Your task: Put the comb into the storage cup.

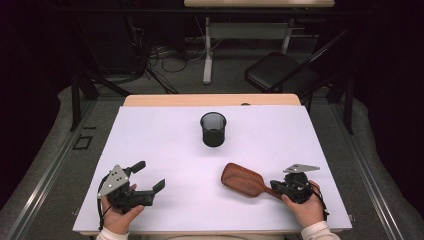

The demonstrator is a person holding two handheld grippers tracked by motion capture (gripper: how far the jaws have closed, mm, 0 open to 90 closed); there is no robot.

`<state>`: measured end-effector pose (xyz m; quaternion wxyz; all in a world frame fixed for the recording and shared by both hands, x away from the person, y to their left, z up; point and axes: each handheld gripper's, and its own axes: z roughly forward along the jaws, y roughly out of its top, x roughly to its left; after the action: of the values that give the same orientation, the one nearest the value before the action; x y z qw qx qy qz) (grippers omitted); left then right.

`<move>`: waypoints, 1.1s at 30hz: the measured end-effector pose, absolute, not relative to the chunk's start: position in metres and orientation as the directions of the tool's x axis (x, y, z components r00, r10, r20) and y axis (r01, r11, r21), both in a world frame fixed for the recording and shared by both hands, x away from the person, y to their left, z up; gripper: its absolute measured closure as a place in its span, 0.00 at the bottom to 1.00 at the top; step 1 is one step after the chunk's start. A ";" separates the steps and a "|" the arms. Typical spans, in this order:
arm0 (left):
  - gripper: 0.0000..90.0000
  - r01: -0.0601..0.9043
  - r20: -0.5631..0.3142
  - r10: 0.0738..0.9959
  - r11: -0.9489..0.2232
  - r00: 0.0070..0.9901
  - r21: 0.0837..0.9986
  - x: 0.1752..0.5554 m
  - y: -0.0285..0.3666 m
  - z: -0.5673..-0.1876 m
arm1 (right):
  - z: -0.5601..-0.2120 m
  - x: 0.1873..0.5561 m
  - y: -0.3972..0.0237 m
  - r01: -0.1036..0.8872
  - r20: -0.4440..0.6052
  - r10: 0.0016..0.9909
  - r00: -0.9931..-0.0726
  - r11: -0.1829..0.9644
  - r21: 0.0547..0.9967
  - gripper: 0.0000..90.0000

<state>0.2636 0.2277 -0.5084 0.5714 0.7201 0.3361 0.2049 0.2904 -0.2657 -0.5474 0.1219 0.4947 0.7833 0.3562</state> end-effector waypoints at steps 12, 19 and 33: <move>0.07 0.250 -0.089 0.718 -0.121 0.690 0.961 0.264 0.228 -0.508 | -0.547 0.290 -0.263 0.694 0.173 0.853 -0.493 0.266 0.669 1.00; 0.07 0.250 -0.089 0.719 -0.120 0.689 0.961 0.264 0.228 -0.508 | -0.547 0.290 -0.262 0.696 0.180 0.847 -0.500 0.269 0.666 1.00; 0.07 0.251 -0.091 0.718 -0.119 0.690 0.961 0.264 0.228 -0.509 | -0.547 0.290 -0.262 0.694 0.183 0.846 -0.500 0.266 0.669 0.99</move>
<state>0.2638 0.2276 -0.5087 0.5718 0.7196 0.3368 0.2044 0.2897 -0.2618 -0.5468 0.1061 0.4884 0.7885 0.3583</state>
